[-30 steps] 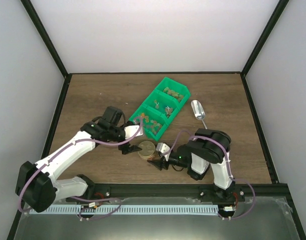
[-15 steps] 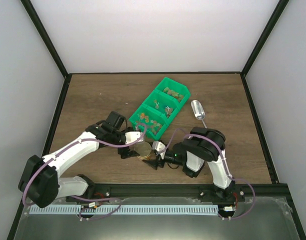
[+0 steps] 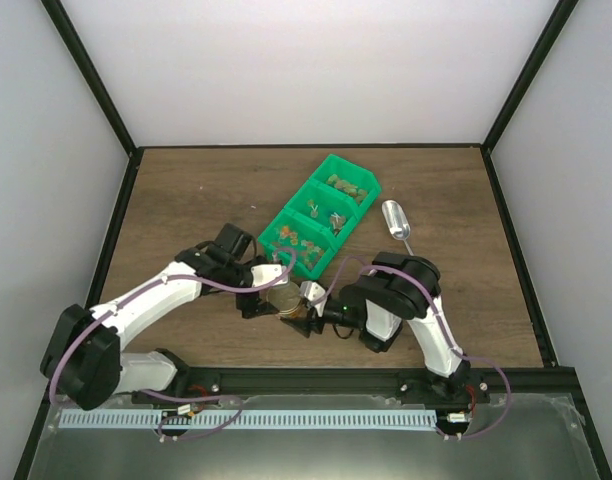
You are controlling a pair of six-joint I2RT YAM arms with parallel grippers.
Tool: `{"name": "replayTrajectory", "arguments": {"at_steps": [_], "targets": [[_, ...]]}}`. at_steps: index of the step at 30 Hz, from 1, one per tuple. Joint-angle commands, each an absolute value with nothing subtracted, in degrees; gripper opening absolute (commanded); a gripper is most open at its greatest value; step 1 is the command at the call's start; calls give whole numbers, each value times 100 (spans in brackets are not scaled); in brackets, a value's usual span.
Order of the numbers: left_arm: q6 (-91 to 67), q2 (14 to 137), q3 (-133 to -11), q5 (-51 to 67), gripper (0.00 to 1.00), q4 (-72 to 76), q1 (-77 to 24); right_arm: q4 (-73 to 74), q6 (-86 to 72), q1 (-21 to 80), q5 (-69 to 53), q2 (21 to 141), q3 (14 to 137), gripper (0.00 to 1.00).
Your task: Pack the candies
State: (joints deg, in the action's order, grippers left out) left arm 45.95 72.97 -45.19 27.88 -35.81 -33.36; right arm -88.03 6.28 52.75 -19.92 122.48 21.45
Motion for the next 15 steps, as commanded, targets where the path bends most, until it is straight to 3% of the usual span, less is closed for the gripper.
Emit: {"name": "replayTrajectory", "arguments": {"at_steps": [1, 15], "targets": [[4389, 7509, -4558, 2837, 92, -3497, -3398, -9237, 606, 5326, -2003, 12349, 2273, 89], [3829, 8052, -4683, 2408, 92, -2952, -3688, -9093, 694, 5324, -1904, 12283, 2250, 83]]}}
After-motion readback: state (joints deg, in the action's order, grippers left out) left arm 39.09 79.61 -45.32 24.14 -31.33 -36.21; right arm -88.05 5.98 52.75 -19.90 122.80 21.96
